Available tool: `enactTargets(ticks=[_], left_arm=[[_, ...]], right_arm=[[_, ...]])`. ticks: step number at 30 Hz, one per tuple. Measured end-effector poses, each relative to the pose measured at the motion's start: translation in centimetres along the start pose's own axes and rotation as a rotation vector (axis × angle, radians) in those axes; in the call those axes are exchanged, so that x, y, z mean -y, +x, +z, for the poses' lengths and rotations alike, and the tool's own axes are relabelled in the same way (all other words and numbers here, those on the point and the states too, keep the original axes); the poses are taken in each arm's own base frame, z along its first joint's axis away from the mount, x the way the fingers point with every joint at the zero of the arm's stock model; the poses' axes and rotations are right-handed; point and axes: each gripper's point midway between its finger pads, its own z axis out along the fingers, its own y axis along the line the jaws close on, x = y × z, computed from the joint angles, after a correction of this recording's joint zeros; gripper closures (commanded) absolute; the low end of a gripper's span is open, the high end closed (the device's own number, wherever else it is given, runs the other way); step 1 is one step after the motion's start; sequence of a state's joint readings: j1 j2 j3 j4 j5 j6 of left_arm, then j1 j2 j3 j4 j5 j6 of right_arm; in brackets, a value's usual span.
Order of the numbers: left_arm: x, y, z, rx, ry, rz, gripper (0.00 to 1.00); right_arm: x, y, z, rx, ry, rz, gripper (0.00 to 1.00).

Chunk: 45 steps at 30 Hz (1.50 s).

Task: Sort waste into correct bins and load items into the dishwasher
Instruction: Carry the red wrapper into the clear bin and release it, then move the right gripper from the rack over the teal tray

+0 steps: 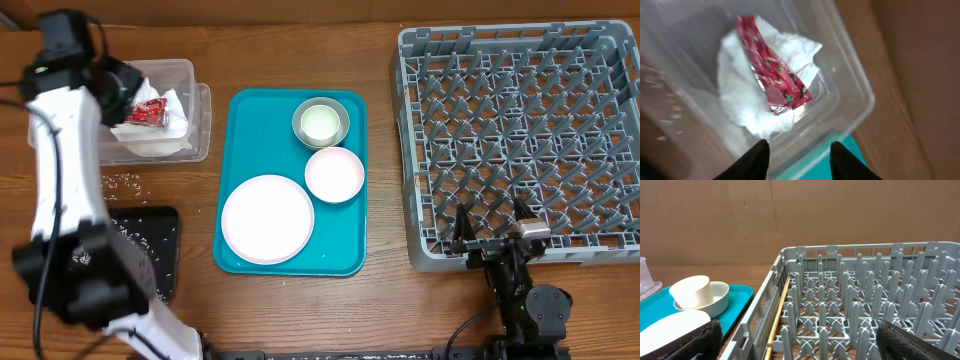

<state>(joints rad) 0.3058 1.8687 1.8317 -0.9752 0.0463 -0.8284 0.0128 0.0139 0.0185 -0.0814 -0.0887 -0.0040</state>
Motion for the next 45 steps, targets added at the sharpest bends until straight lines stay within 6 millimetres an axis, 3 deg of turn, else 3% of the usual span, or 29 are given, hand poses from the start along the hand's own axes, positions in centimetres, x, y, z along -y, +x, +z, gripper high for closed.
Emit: enactTargets(ticks=[1,3,5,7,10,16,29,34,38,41,45], left_arm=[[-0.4,-0.6,-1.8,0.023,0.004,0.005,0.54],[-2.2,-1.7,-5.8,0.077,-0.010,-0.002,0.37],[-4.7,-2.5,-9.7,0.130,-0.048,-0.026,0.00],[-7.5,-3.1,-13.0,0.182,-0.100,-0.066,0.00],[-10.8,-2.6,-15.1,0.189,-0.194,-0.101,0.00],[-13.4,-1.4,-14.4,0.117,-0.315,-0.112,0.00],[-13.9,-1.7,-14.1,0.126,-0.345,-0.107,0.00],[-13.9,-1.7,-14.2,0.128,-0.348,-0.107,0.00],[-14.0,-1.8,-14.2,0.130,-0.351,-0.107,0.00],[-14.0,-1.8,-14.2,0.130,-0.350,-0.107,0.00],[-14.0,-1.7,-14.2,0.129,-0.351,-0.107,0.00]], right_arm=[[0.0,0.0,0.0,-0.001,0.000,0.000,0.00],[0.0,0.0,0.0,0.000,0.000,0.000,0.00],[0.0,0.0,0.0,-0.001,0.000,0.001,0.00],[0.0,0.0,0.0,-0.001,0.000,0.000,0.00],[0.0,0.0,0.0,0.000,0.000,0.000,0.00],[0.0,0.0,0.0,0.000,0.000,0.000,0.00],[-0.5,-0.1,0.0,0.004,-0.029,0.011,0.00],[-5.7,-0.9,-1.0,-0.003,-0.337,0.199,0.00],[-10.1,-2.4,-3.3,-0.070,-0.628,0.460,0.00],[-11.0,-3.2,-4.2,-0.127,-0.698,0.643,0.00],[-11.2,-8.3,-5.7,0.021,-0.790,0.762,0.00]])
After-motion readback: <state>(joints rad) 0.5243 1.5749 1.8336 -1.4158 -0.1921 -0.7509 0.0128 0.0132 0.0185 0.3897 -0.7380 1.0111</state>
